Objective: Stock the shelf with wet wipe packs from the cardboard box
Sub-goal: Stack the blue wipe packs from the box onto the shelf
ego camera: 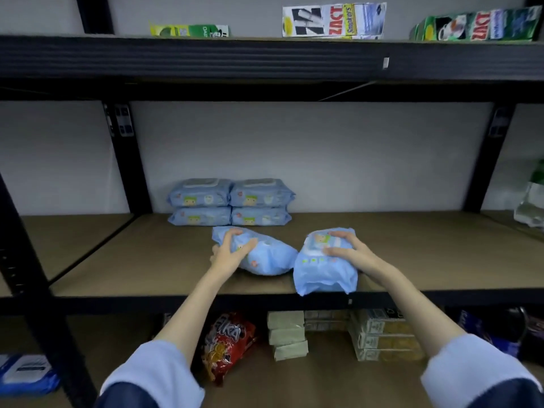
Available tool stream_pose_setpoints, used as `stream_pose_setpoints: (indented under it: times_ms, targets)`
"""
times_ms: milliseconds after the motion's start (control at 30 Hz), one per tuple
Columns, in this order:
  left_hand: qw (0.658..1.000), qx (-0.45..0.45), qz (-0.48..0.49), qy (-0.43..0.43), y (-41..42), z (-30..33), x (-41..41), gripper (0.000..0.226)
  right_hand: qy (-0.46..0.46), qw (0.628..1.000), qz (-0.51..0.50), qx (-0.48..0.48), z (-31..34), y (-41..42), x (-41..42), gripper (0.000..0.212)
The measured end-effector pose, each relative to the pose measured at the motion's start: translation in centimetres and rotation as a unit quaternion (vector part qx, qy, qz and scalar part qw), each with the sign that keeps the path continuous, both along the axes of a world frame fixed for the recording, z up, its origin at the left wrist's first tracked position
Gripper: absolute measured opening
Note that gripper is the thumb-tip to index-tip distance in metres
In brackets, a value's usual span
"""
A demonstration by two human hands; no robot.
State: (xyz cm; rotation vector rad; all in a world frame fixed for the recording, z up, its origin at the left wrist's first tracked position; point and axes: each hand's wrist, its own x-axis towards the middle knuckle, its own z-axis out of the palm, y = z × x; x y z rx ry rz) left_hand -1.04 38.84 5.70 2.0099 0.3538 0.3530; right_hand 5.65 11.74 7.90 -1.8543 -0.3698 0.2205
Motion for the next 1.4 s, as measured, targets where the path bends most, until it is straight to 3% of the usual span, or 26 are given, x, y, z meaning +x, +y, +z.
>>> stream_pose_setpoints:
  times_ms: [67,133,200,267,333,467,533,600,667,733,867,933,1000,1167,1300,1400]
  targets:
    - [0.998,0.056,-0.009,0.029,0.7,-0.8,-0.6,0.055,0.014,1.0,0.006,-0.01,-0.3,-0.7,0.4,0.047]
    - [0.992,0.112,-0.005,0.056,1.3,-1.8,-1.4,0.064,0.013,0.999,-0.004,-0.048,0.0,-0.9,0.4,0.046]
    - [0.987,0.149,0.018,0.063,0.9,-2.0,-2.1,0.06,-0.011,0.986,-0.046,-0.162,0.4,-0.6,0.1,0.058]
    - [0.974,0.22,0.043,0.035,0.4,-1.5,-2.5,0.05,-0.09,0.952,-0.069,-0.283,0.8,0.3,-0.9,0.064]
    - [0.955,0.296,0.02,0.009,0.3,-1.0,-2.6,0.049,-0.231,0.91,-0.055,-0.34,0.7,1.4,-2.3,0.058]
    - [0.954,0.299,-0.013,0.009,0.1,-1.2,-3.6,0.046,-0.319,0.855,0.023,-0.409,-0.7,1.3,-4.3,0.046]
    - [0.946,0.323,0.002,-0.023,-0.6,-1.5,-4.6,0.054,-0.316,0.859,0.008,-0.402,-0.5,0.2,-4.5,0.047]
    - [0.93,0.365,-0.007,-0.046,-1.2,-1.5,-5.8,0.08,-0.304,0.866,-0.023,-0.397,0.4,0.0,-4.8,0.055]
    - [0.911,0.408,-0.022,-0.063,-1.0,-1.2,-6.3,0.1,-0.327,0.841,-0.051,-0.427,0.8,1.0,-4.8,0.054]
    - [0.905,0.42,-0.022,-0.066,0.1,-0.6,-6.1,0.1,-0.385,0.814,-0.028,-0.435,0.3,2.7,-4.9,0.061]
    - [0.953,0.3,-0.045,0.005,3.3,-0.2,-5.8,0.081,-0.381,0.819,0.08,-0.421,-0.8,6.4,-4.5,0.085]
    - [0.96,0.269,-0.067,-0.032,4.3,-0.8,-5.7,0.069,-0.338,0.855,0.092,-0.382,-1.2,7.6,-3.7,0.078]
    - [0.962,0.247,-0.064,-0.1,4.5,-1.3,-6.1,0.059,-0.307,0.904,0.097,-0.28,-1.6,8.0,-3.1,0.061]
    - [0.974,0.097,-0.013,-0.205,4.1,0.0,-6.4,0.04,-0.269,0.963,0.001,-0.008,0.1,7.4,-2.5,0.043]
    - [0.971,0.022,0.045,-0.233,2.8,1.3,-4.4,0.026,-0.131,0.983,-0.119,0.042,1.3,9.0,-1.8,0.059]
    - [0.981,-0.002,0.079,-0.179,2.7,1.2,-2.5,0.021,-0.036,0.99,-0.106,0.089,1.1,10.1,-1.4,0.074]
